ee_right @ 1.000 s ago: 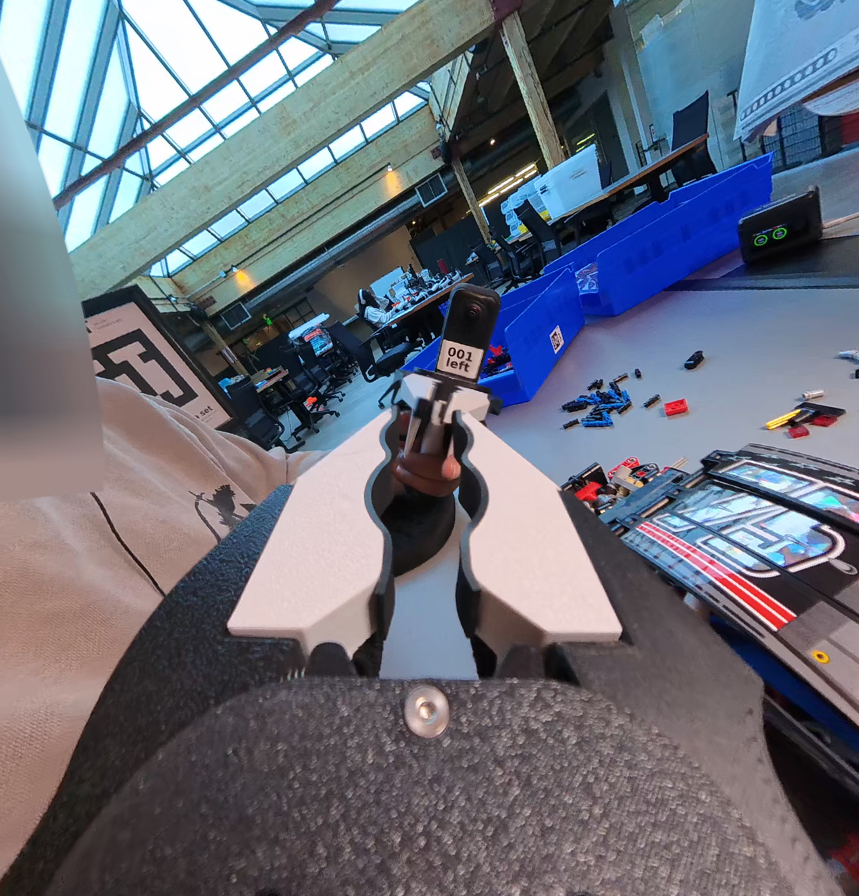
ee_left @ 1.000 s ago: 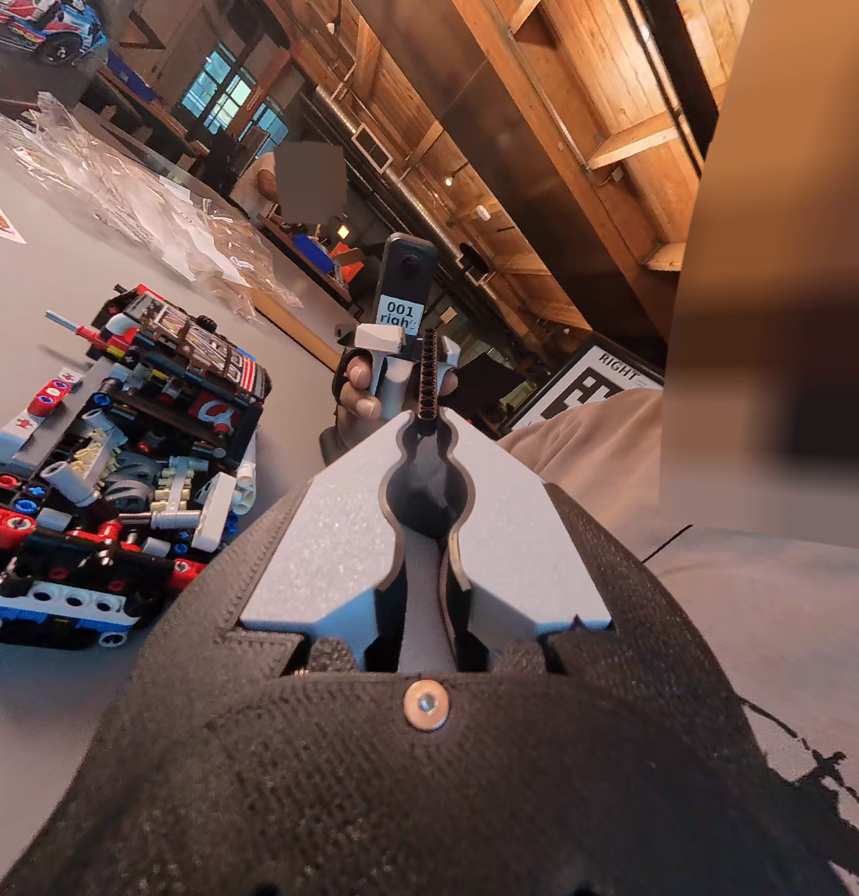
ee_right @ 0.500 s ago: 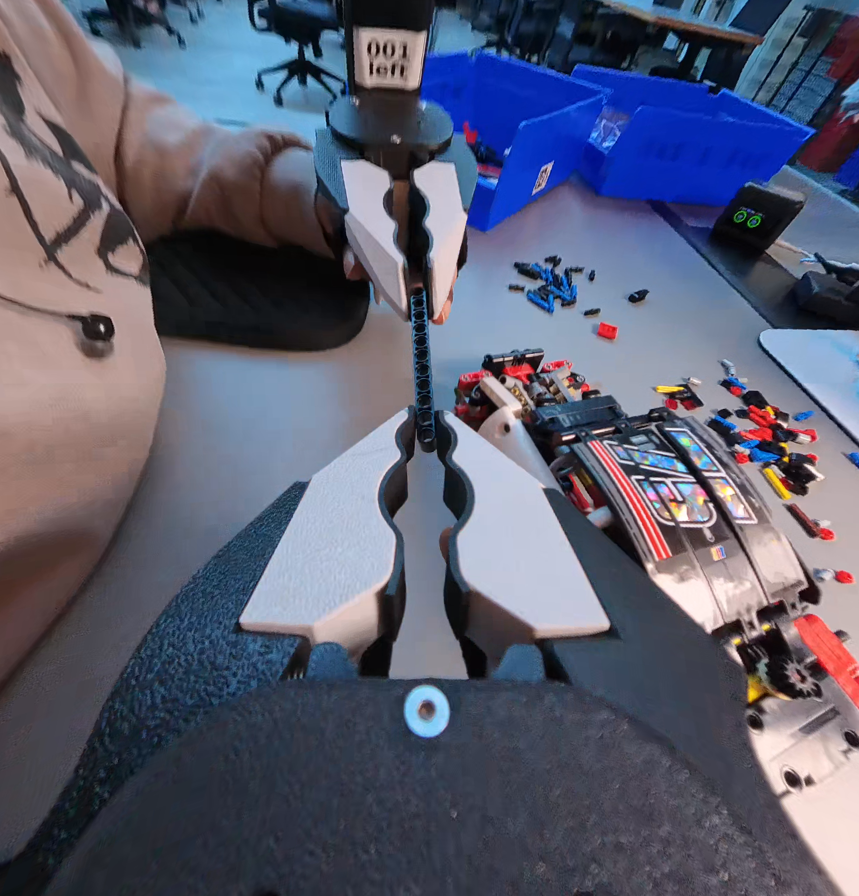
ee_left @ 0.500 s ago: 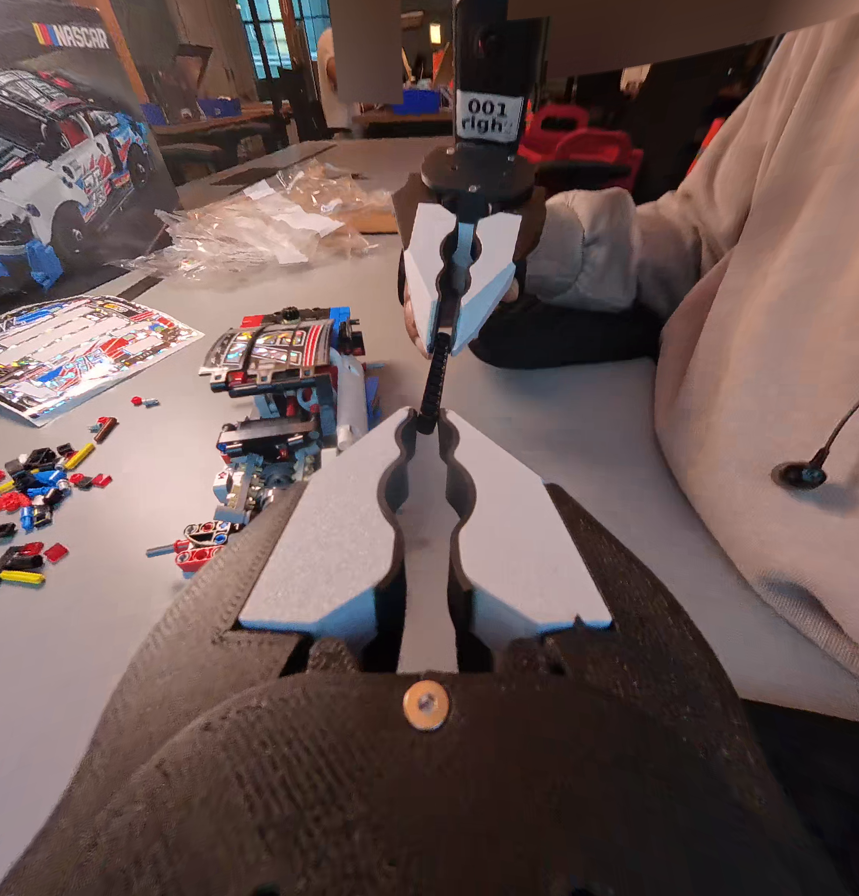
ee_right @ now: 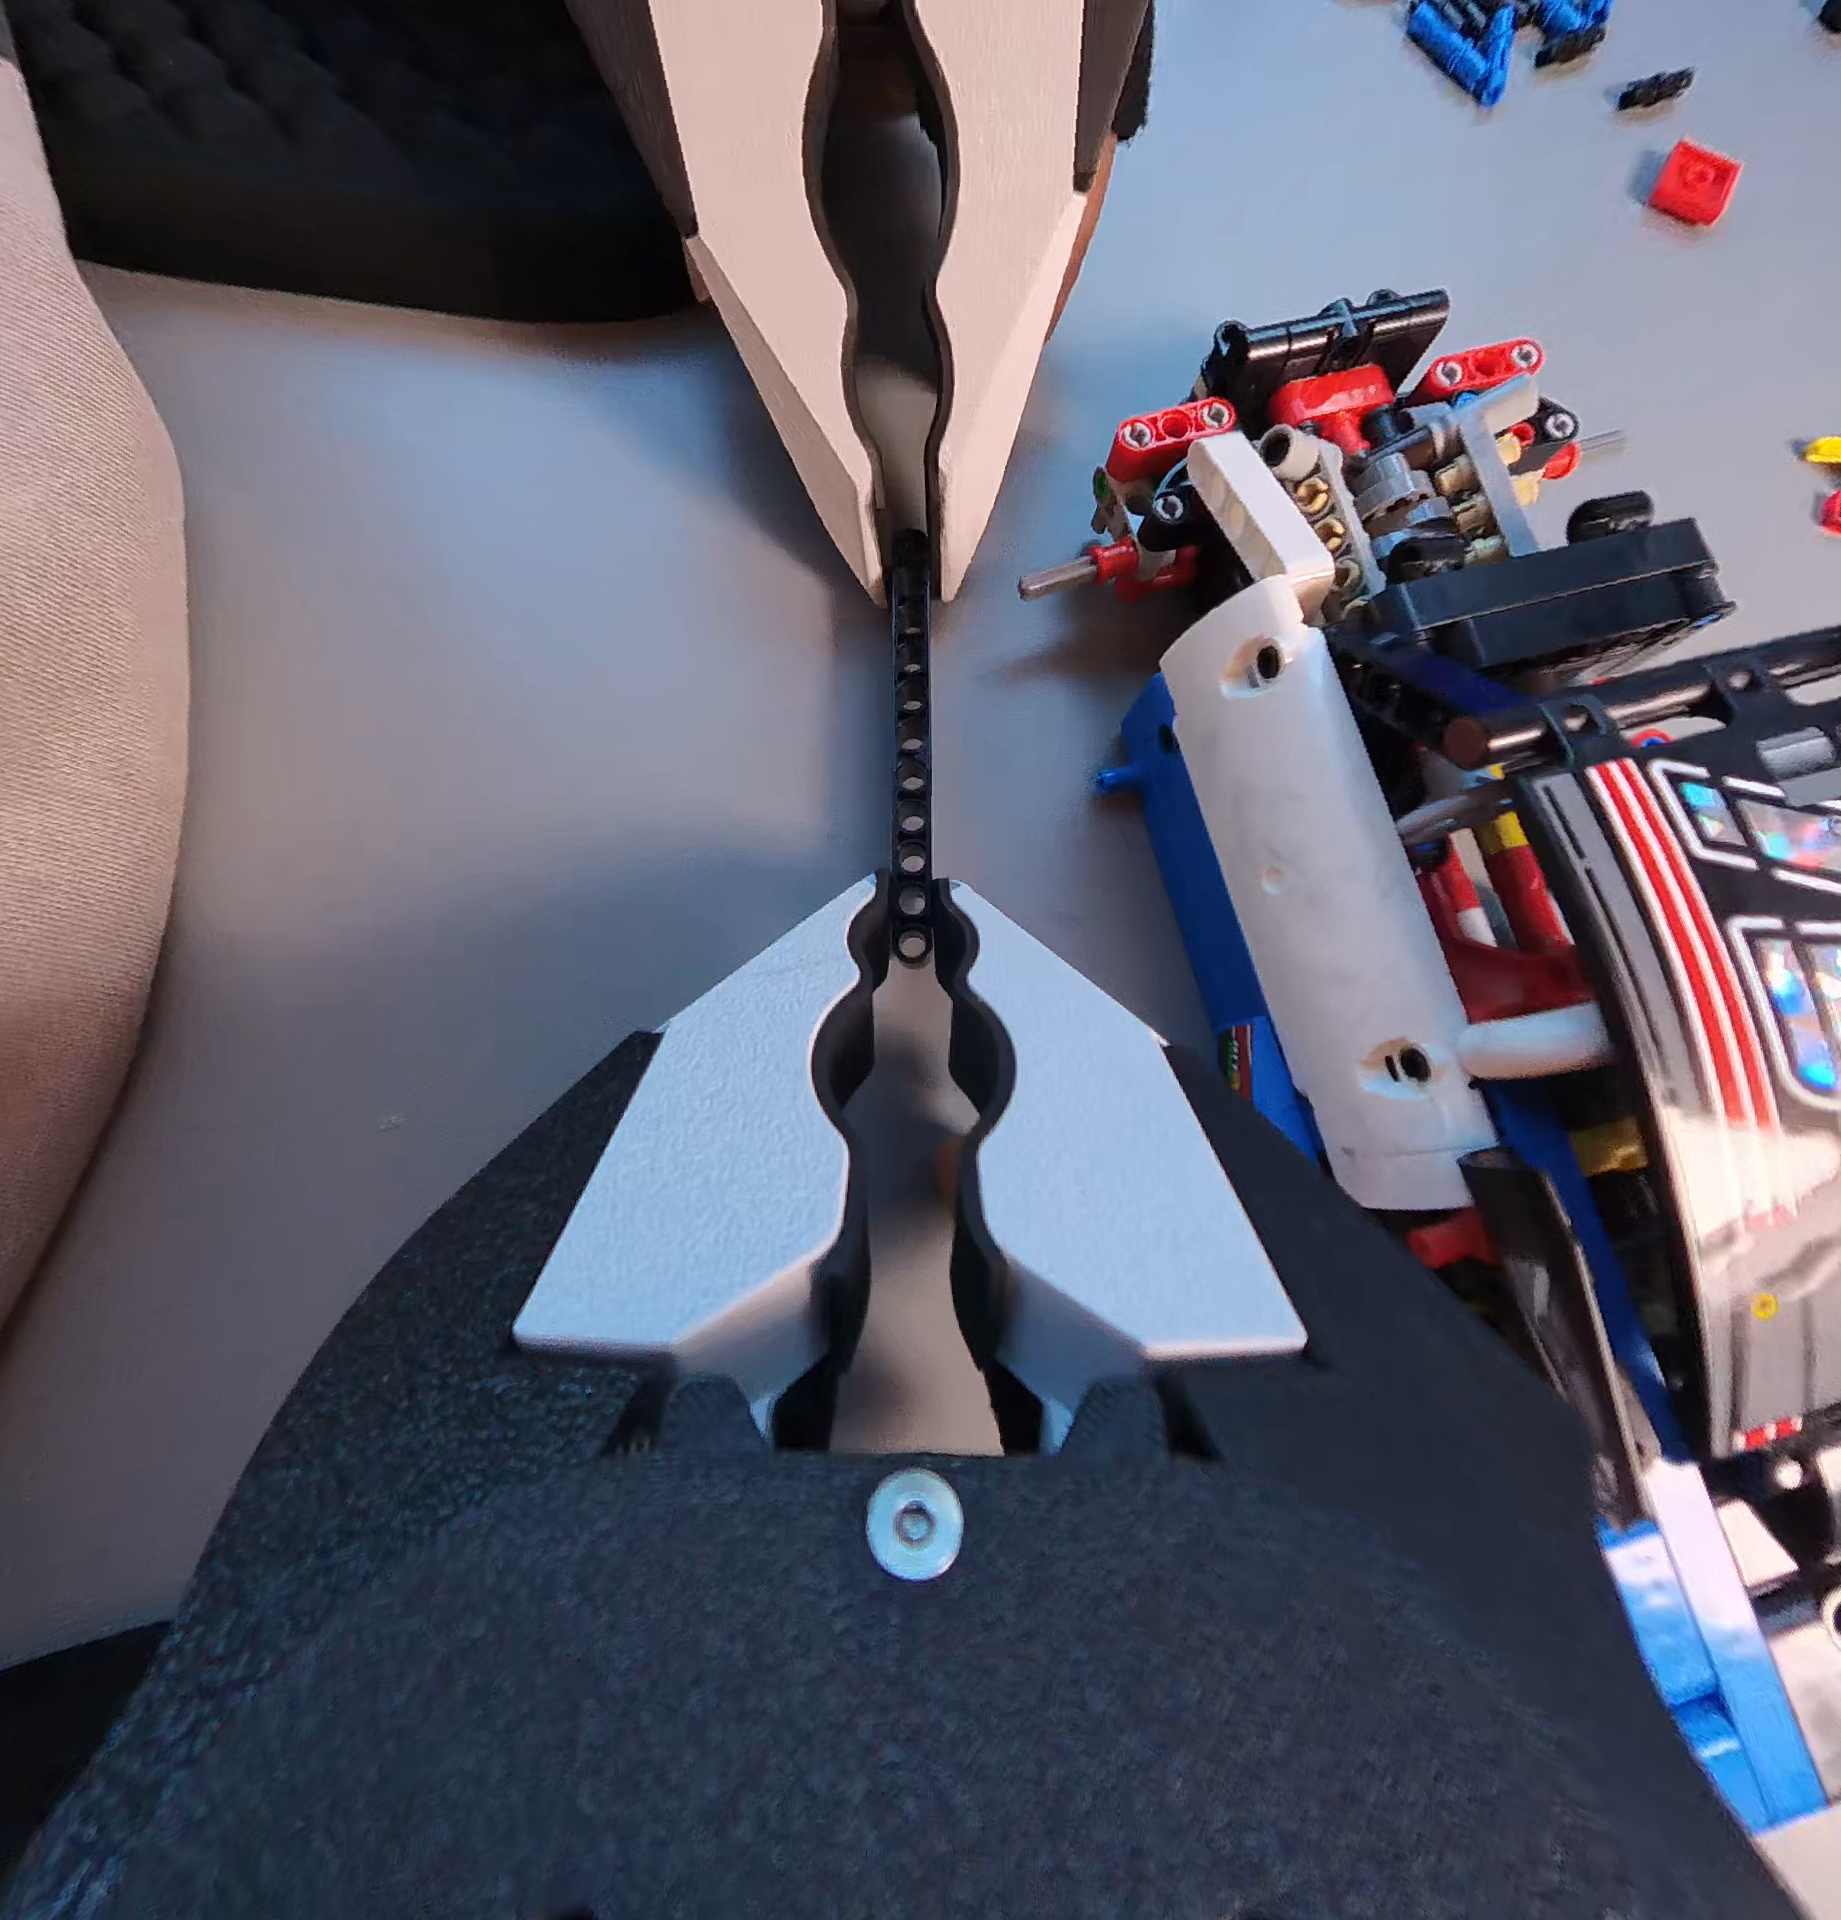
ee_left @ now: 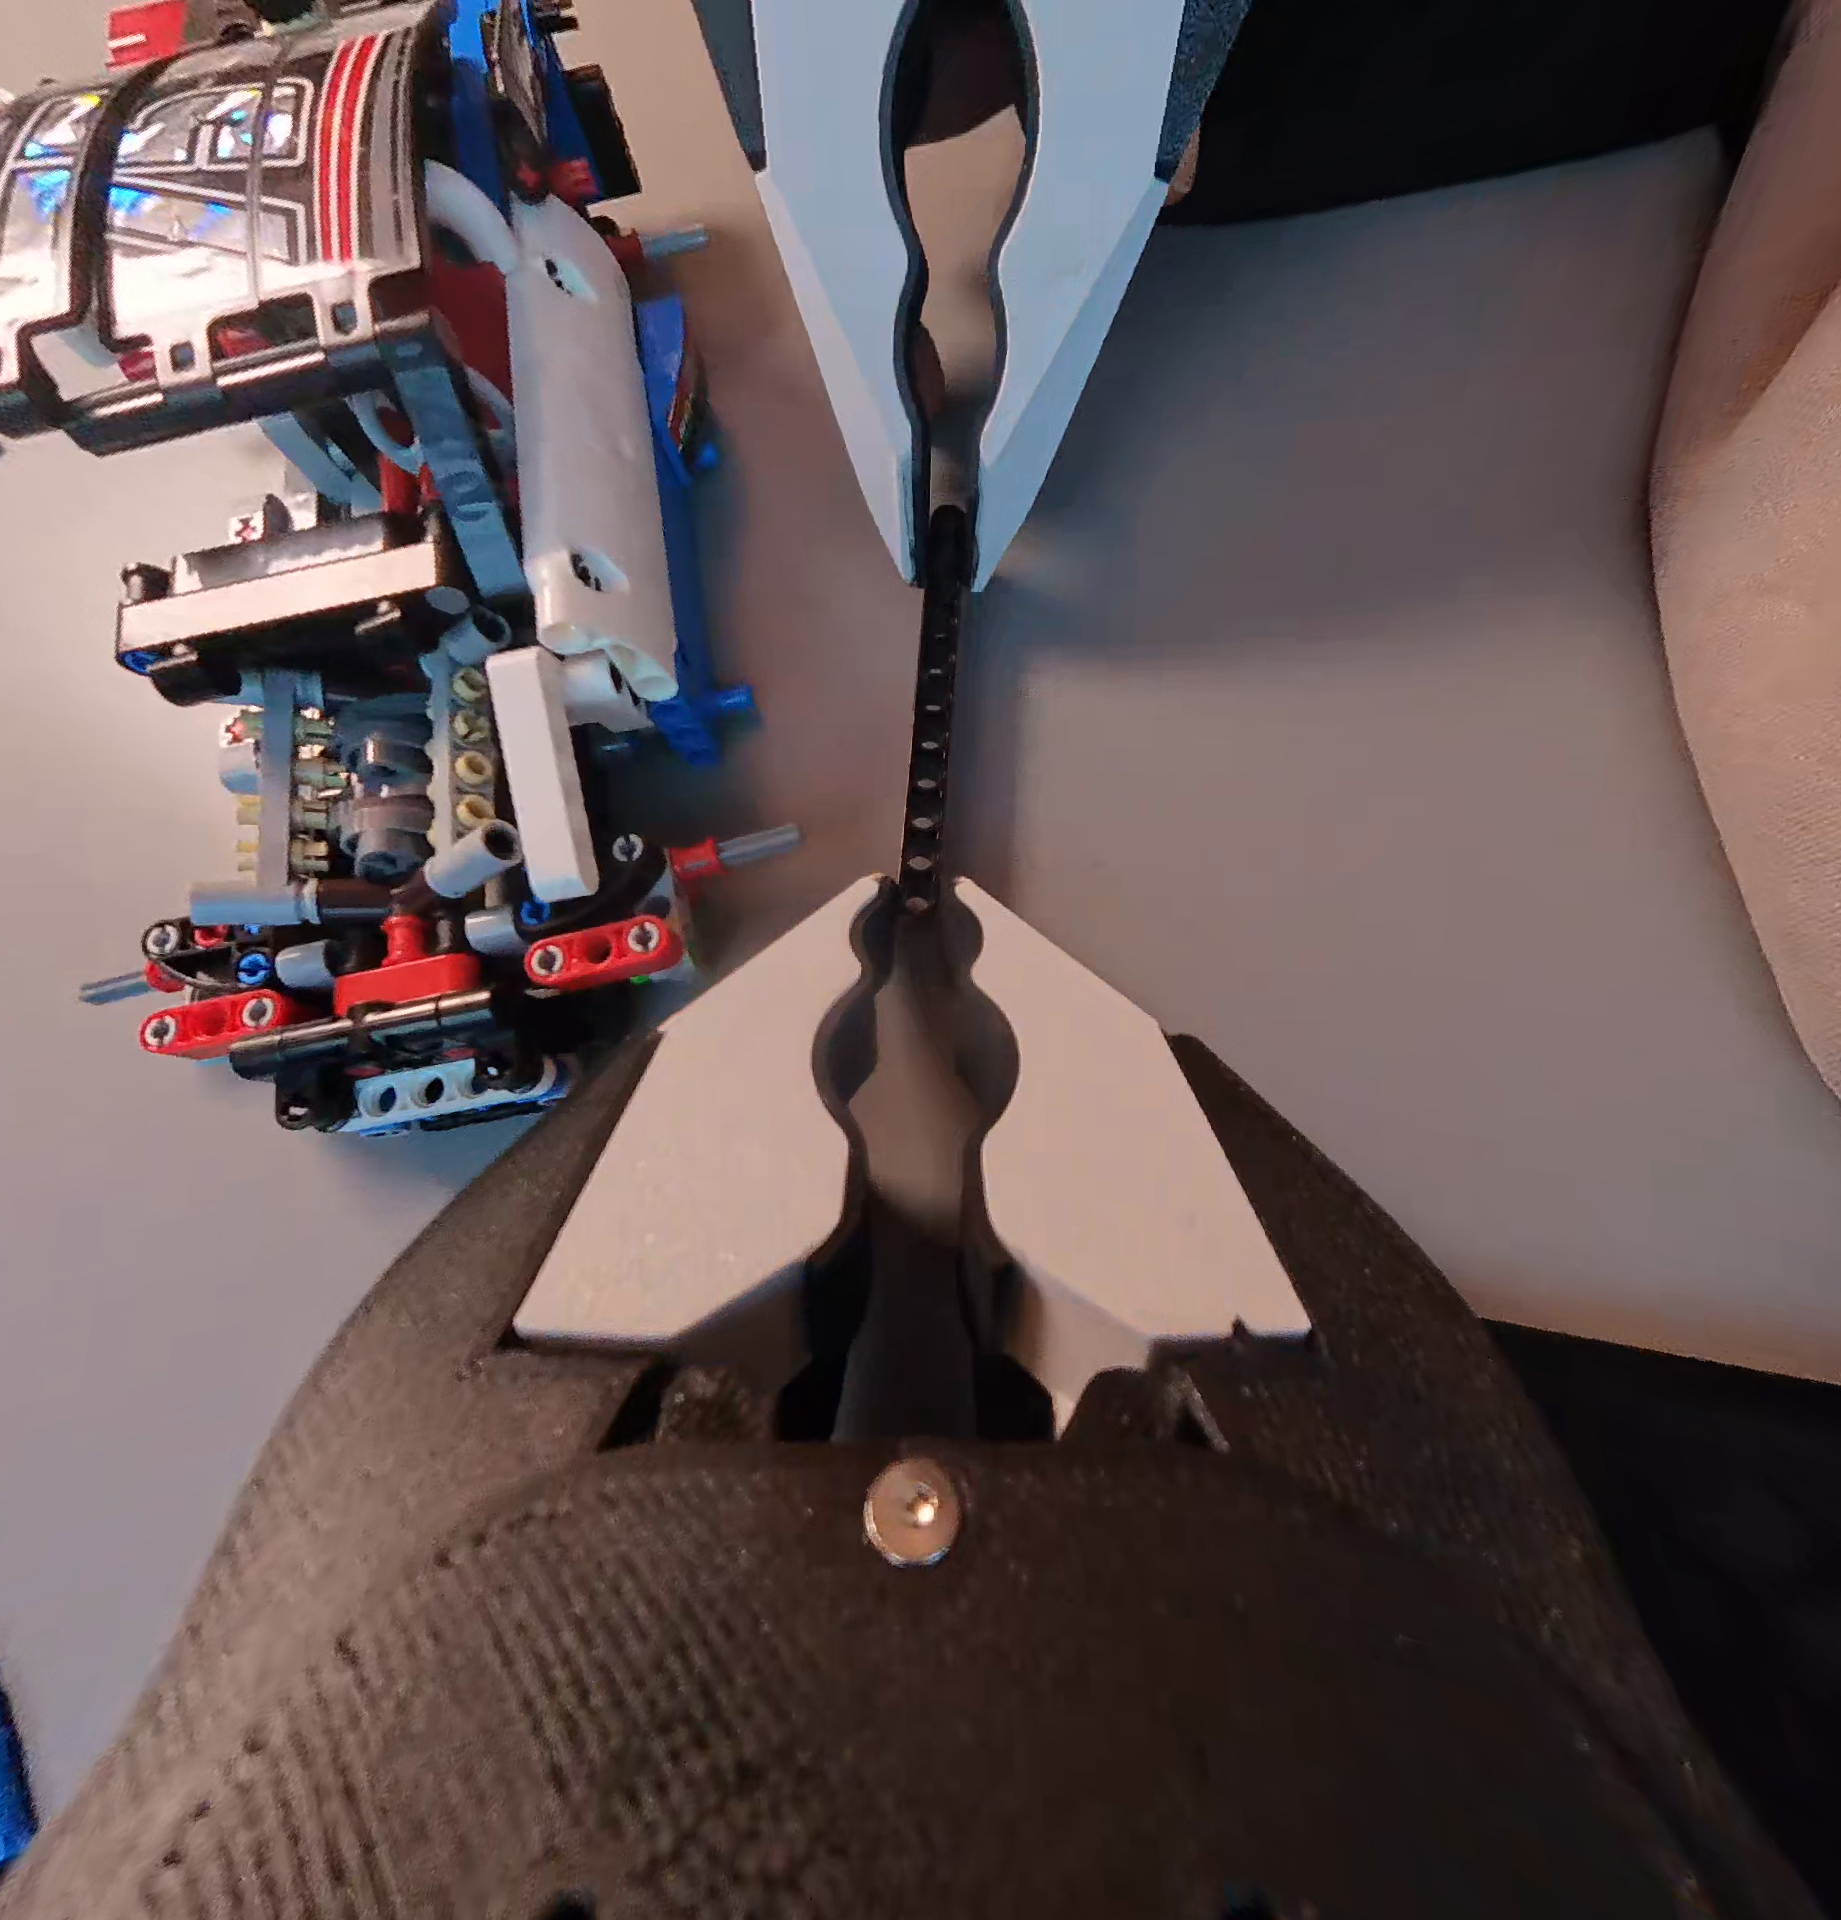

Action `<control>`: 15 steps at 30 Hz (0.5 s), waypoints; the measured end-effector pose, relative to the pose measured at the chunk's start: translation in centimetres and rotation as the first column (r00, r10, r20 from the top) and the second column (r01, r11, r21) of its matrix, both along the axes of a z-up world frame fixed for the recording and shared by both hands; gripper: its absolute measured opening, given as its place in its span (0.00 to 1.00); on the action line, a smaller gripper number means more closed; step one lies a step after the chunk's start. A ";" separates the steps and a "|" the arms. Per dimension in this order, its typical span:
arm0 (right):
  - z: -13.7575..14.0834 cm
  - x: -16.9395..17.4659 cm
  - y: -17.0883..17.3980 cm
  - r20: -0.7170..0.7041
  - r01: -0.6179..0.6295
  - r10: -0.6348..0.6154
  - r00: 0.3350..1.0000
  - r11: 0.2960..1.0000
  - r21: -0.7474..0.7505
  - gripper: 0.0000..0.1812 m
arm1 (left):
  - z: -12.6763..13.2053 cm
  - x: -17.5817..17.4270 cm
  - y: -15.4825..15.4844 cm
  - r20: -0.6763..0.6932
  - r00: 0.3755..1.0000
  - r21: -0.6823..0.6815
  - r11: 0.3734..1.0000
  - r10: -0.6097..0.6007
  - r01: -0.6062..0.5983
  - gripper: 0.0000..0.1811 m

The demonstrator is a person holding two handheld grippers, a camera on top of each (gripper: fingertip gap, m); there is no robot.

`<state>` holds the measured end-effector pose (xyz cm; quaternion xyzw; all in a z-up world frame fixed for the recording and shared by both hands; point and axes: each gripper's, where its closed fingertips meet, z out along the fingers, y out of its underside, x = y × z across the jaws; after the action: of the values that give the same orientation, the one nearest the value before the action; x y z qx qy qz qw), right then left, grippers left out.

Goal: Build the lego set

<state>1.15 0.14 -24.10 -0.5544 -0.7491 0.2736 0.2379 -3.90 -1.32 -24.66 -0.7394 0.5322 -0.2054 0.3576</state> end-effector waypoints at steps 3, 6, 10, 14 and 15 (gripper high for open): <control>-0.3 -0.1 0.0 0.032 0.000 -0.001 0.999 1.000 0.029 0.03 | 0.0 0.0 0.0 0.001 1.000 0.003 1.000 0.010 -0.010 0.04; -0.3 -0.1 -0.1 0.030 0.000 -0.001 1.000 0.999 0.034 0.04 | 0.0 0.0 0.1 -0.003 1.000 0.008 1.000 0.014 -0.014 0.04; -0.3 -0.1 -0.1 0.037 0.003 -0.005 0.999 0.999 0.041 0.04 | 0.0 -0.1 0.1 0.002 1.000 0.000 1.000 0.020 -0.020 0.05; -0.5 0.0 0.2 0.049 -0.002 -0.001 0.999 0.997 0.075 0.04 | 0.9 -0.1 0.1 0.054 0.998 -0.005 0.999 0.036 -0.035 0.11; -0.5 0.0 0.4 0.049 -0.001 -0.003 0.999 0.996 0.089 0.04 | 1.6 -0.2 0.2 0.098 0.994 -0.008 0.999 0.044 -0.044 0.12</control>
<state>1.14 0.50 -24.56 -0.5501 -0.7660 0.2260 0.2441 -4.09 -1.10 -23.09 -0.7411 0.4969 -0.2352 0.3855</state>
